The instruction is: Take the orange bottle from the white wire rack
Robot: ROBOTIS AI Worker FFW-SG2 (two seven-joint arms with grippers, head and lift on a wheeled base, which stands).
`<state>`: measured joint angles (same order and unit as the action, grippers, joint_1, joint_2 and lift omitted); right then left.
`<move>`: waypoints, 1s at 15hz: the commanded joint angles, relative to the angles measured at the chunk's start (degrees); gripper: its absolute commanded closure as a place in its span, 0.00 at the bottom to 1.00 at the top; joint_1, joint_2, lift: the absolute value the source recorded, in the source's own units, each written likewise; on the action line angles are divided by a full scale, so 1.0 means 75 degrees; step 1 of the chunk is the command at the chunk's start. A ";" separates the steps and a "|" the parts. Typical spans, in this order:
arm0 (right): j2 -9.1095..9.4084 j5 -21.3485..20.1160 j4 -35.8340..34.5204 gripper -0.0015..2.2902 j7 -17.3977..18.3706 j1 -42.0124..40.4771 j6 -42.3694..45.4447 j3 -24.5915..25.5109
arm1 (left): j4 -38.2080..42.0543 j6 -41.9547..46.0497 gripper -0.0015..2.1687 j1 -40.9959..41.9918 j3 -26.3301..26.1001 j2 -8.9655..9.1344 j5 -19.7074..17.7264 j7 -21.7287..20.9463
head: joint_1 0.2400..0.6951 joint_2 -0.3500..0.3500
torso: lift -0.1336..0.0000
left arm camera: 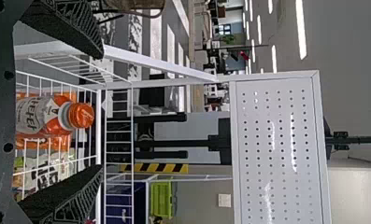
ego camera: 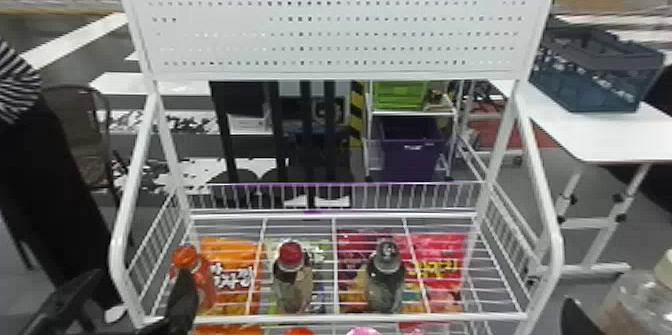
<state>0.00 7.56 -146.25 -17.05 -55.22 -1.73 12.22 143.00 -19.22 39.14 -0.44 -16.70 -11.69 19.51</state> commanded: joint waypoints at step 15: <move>0.0007 0.0024 -0.0117 0.51 0.0000 -0.0115 0.0002 0.0000 | -0.2730 0.2990 0.04 -0.0437 -0.1289 0.0000 0.0305 0.0293 | 0.57 0.50 | 1.00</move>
<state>0.00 7.73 -147.12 -17.05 -56.07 -1.72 12.22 128.57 -3.85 37.29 -7.63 -16.70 -10.01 21.22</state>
